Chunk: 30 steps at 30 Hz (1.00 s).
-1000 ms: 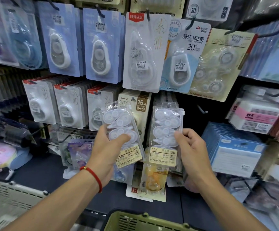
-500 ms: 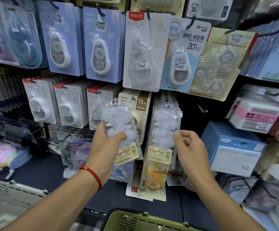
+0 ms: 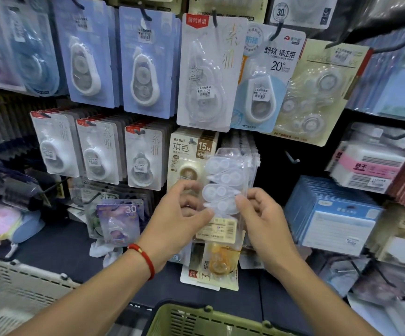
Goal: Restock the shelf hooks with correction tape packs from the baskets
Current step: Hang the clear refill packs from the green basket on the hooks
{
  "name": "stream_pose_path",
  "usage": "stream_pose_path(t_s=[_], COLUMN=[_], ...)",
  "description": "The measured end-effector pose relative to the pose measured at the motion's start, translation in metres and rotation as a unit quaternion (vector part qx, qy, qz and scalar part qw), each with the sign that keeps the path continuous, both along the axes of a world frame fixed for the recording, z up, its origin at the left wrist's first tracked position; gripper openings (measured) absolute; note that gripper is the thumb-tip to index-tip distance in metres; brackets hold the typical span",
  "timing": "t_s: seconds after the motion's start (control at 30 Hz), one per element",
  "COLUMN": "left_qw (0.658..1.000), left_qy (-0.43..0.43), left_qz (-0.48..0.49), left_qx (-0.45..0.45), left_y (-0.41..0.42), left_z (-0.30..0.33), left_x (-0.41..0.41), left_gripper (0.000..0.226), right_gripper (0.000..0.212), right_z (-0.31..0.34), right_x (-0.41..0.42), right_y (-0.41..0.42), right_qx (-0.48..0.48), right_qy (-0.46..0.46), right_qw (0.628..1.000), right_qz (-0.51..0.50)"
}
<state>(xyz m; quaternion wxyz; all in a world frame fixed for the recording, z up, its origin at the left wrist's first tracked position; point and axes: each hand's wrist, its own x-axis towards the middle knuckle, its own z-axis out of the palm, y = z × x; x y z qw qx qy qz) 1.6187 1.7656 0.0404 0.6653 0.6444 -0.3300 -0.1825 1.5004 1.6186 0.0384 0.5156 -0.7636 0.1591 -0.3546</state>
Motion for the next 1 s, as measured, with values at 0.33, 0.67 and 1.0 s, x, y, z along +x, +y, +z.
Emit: stream_pose_path(t_s=[0.33,0.67,1.0], left_qw=[0.999,0.996,0.882], left_qy=[-0.011,-0.062,-0.423], left_qz=[-0.033,-0.015,0.158], left_qx=[-0.006,0.055,0.134], left_y=[-0.002,-0.003,-0.005], left_z=[-0.006,-0.012,-0.020], left_x=[0.002,0.007,0.031], left_gripper=[0.050,0.052,0.072], right_gripper=[0.033,0.005,0.052], right_z=[0.003,-0.003,-0.018], right_x=[-0.002,-0.005,0.013], right_y=[-0.003,-0.013,-0.013], right_qx=[0.061,-0.069,-0.513], right_qy=[-0.046,0.021,0.116], right_qw=[0.996,0.987,0.837], right_qz=[-0.051,-0.147,-0.149])
